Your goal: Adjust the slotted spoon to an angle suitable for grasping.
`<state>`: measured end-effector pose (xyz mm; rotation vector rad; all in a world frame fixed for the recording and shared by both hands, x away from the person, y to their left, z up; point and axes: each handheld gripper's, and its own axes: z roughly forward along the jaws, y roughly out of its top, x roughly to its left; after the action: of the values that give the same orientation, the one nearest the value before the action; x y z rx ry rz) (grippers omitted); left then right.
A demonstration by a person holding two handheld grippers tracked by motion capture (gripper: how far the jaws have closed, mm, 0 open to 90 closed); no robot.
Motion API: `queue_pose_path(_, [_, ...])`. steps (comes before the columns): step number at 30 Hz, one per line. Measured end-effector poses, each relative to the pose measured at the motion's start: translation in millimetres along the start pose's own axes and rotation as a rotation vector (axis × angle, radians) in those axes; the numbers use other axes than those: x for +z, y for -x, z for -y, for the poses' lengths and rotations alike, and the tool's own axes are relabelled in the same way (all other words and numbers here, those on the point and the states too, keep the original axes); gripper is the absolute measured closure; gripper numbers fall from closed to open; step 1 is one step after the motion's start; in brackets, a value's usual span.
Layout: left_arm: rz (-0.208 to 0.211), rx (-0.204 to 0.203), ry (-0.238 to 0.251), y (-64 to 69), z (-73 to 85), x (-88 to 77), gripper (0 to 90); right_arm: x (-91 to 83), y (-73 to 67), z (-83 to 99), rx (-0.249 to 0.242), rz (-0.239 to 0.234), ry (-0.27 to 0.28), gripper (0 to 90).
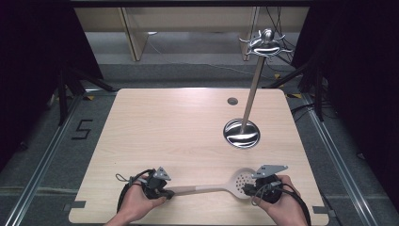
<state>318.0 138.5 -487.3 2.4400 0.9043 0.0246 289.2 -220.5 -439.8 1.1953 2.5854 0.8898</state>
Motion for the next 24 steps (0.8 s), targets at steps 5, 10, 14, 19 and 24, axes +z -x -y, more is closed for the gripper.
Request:
queue_pose_path(5, [-0.016, 0.015, 0.008, -2.2, -4.1, 2.2, 89.3, 0.4, -0.3, 0.5, -0.004, -0.001, 0.004, 82.1])
queue_pose_path(10, [-0.002, 0.017, 0.001, 3.8, -5.8, 5.7, 89.3, -0.5, -1.0, 0.9, -0.001, -0.003, 0.0, 81.8])
queue_pose_path(14, [-0.015, -0.003, 0.015, 0.0, -9.9, 6.4, 89.3, 0.3, -1.0, 1.3, 0.009, -0.002, -0.004, 81.7])
queue_pose_path(19, [-0.031, 0.01, 0.005, -3.1, -15.8, 8.3, 89.3, 0.9, -0.8, 1.3, 0.004, -0.004, -0.003, 81.6])
queue_pose_path(24, [-0.049, -0.008, 0.009, -9.1, -24.3, 11.6, 89.3, 2.1, -1.3, 1.6, 0.001, -0.002, 0.001, 81.5])
